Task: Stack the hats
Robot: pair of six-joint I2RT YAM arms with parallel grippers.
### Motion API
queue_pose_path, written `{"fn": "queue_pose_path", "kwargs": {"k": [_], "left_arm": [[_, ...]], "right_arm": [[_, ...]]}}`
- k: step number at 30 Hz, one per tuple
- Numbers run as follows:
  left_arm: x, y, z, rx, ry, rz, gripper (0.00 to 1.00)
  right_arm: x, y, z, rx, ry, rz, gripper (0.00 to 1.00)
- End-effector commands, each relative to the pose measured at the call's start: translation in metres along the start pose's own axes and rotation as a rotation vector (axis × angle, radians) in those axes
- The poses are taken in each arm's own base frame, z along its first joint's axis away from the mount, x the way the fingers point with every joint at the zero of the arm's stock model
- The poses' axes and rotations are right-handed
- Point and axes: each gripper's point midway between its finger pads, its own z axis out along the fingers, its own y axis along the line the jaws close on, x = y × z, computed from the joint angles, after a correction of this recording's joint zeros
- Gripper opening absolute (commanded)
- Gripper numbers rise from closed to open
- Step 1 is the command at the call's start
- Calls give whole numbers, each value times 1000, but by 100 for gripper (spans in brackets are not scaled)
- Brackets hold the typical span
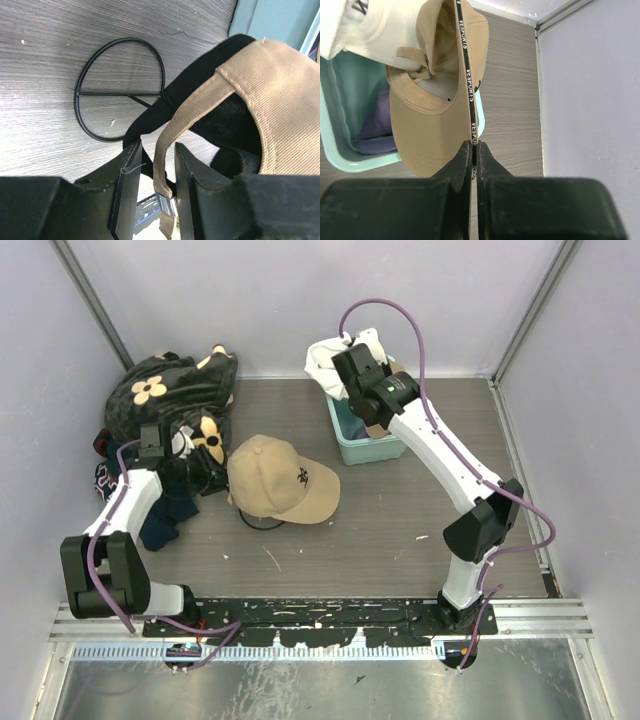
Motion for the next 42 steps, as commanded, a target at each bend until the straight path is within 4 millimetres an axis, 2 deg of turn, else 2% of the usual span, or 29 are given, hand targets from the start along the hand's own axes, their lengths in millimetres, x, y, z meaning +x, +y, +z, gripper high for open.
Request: {"fn": "queue_pose_path", "kwargs": {"k": [1, 10, 15, 17, 22, 26, 31, 33, 35, 38, 42], "left_arm": [[-5, -17, -18, 11, -43, 22, 41], [-16, -32, -38, -3, -104, 44, 52], [-19, -18, -47, -100, -133, 33, 50], [-23, -15, -59, -119, -183, 22, 47], [-32, 0, -76, -214, -260, -6, 47], [-42, 4, -87, -251, -310, -31, 48], [-58, -14, -103, -197, -360, -40, 53], [-58, -22, -100, -156, -341, -46, 53], [-53, -24, -89, -113, -291, -60, 50], [-41, -8, -73, -122, -233, -94, 50], [-36, 0, -76, -141, -264, -92, 54]], "right_arm": [[-47, -56, -45, 49, -179, 202, 1], [-52, -68, -60, 30, -204, 250, 1], [-46, -68, -62, 41, -187, 241, 1], [-42, -69, -63, 63, -182, 228, 1], [-36, -82, -66, 157, -171, 208, 1], [-35, -88, -70, 178, -177, 224, 1], [-44, -84, -81, 70, -232, 282, 1], [-41, -83, -80, 71, -225, 266, 1], [-38, -79, -77, 65, -214, 250, 1], [-38, -75, -78, 43, -216, 264, 1], [-39, -76, -79, 38, -219, 270, 1]]}}
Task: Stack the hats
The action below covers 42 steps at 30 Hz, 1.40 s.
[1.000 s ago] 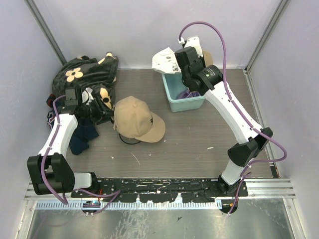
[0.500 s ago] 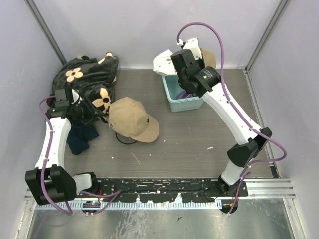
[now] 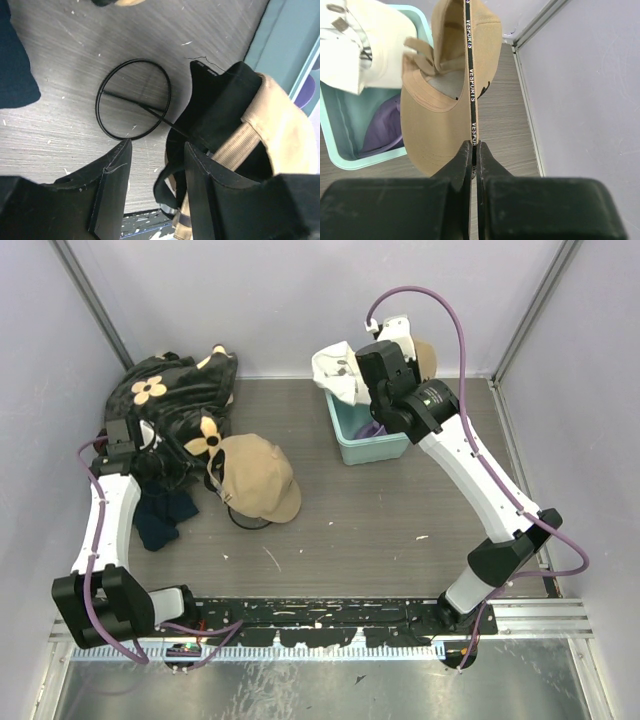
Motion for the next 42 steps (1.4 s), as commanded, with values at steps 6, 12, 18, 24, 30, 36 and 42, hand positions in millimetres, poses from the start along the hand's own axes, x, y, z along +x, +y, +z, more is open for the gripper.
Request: {"fn": "queue_pose_path", "kwargs": {"k": [6, 12, 18, 24, 30, 36, 42], "left_arm": [[-14, 0, -21, 12, -95, -15, 57], [-32, 4, -36, 0, -141, -49, 57], [-50, -11, -48, 53, -170, -76, 57], [-65, -52, -67, 205, -203, -69, 56], [-84, -112, -104, 372, -252, 17, 59], [-90, -169, -127, 597, -243, 80, 61], [-71, -214, -130, 732, -134, 149, 62]], "right_arm": [[-25, -8, -14, -33, -84, 127, 1], [-27, -5, -17, -70, -92, 141, 1], [-10, 11, -11, -98, -29, 118, 1], [-15, 11, -18, -146, -50, 151, 1], [-33, 30, -44, -370, -126, 274, 1], [-69, 50, -81, -622, -194, 359, 1], [-95, 71, -131, -922, -254, 414, 1]]}}
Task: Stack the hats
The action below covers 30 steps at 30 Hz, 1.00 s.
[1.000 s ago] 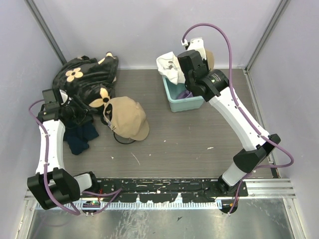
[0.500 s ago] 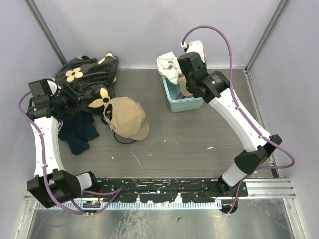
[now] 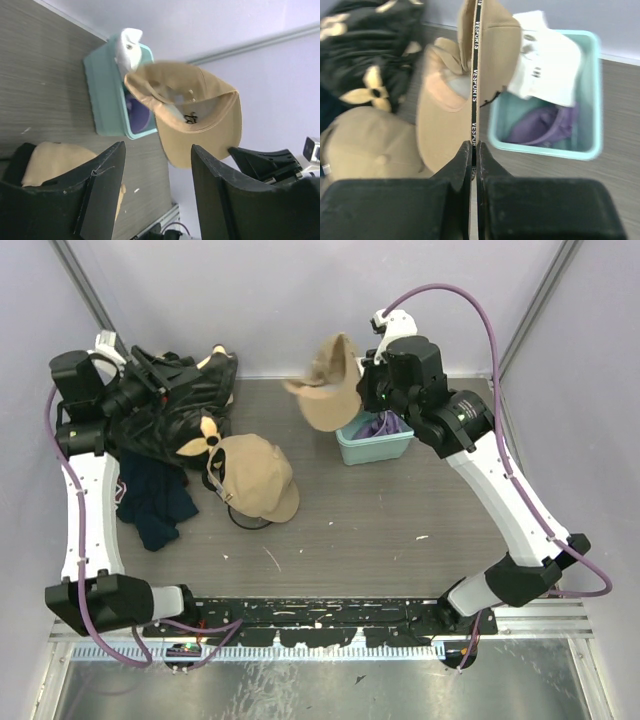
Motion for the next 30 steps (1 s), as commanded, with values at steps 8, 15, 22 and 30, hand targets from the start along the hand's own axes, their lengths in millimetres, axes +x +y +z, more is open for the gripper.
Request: {"fn": "queue_pose_path", "kwargs": {"k": [8, 15, 22, 30], "left_arm": [[36, -74, 19, 224, 186, 0, 64], [51, -92, 19, 174, 227, -58, 65], [67, -109, 10, 124, 325, -149, 66], [99, -122, 30, 93, 472, -156, 68]], "right_arm": [[-55, 117, -77, -730, -140, 121, 1], [-50, 108, -74, -685, -149, 48, 1], [-32, 80, -62, -511, -200, -97, 1], [-13, 83, -58, -398, -197, -296, 1]]}}
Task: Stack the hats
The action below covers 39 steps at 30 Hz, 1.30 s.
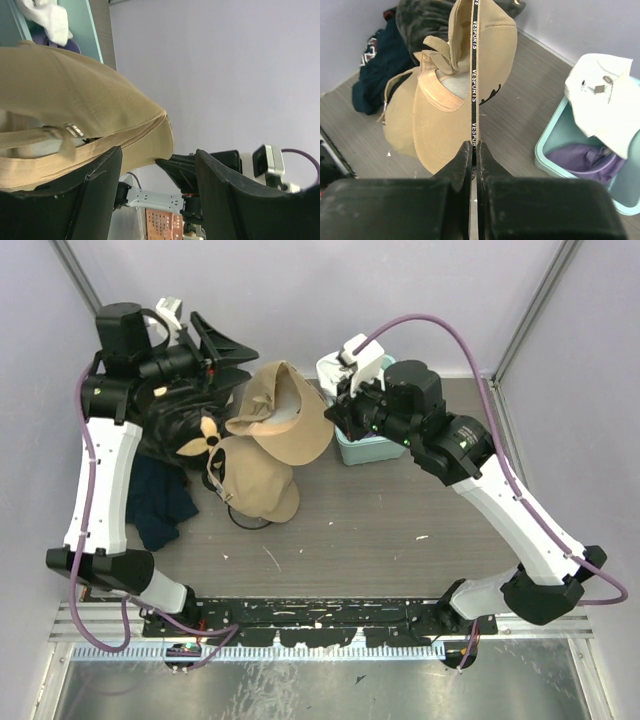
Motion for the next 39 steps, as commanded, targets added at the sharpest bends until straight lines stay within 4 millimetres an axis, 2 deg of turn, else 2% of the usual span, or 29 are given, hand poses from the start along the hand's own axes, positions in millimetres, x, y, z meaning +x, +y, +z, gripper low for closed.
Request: {"fn": "queue_pose_path", "kwargs": {"k": [1, 8, 20, 22, 25, 29, 32, 33, 35, 39], "left_arm": [[35, 1, 16, -44, 160, -80, 68], [45, 7, 33, -97, 236, -70, 68], [61, 24, 43, -156, 334, -51, 66], [68, 26, 48, -160, 359, -50, 60], [73, 30, 54, -170, 379, -52, 28], [74, 34, 59, -167, 375, -45, 2], [63, 23, 66, -98, 315, -30, 1], [57, 15, 68, -58, 280, -14, 1], [44, -3, 75, 30, 215, 18, 0], [30, -26, 81, 115, 171, 28, 1]], "right_arm": [[-25, 2, -16, 92, -97, -177, 1], [-18, 13, -20, 174, -52, -316, 1], [-9, 40, -20, 212, -15, -464, 1], [-9, 42, -20, 222, -12, -482, 1], [-9, 42, -20, 235, -16, -485, 1], [-8, 38, -23, 256, -17, -481, 1], [-4, 35, -24, 276, -11, -456, 2], [-5, 34, -26, 280, -18, -437, 7], [-9, 34, -31, 277, -43, -393, 25], [-20, 35, -44, 263, -104, -308, 39]]}}
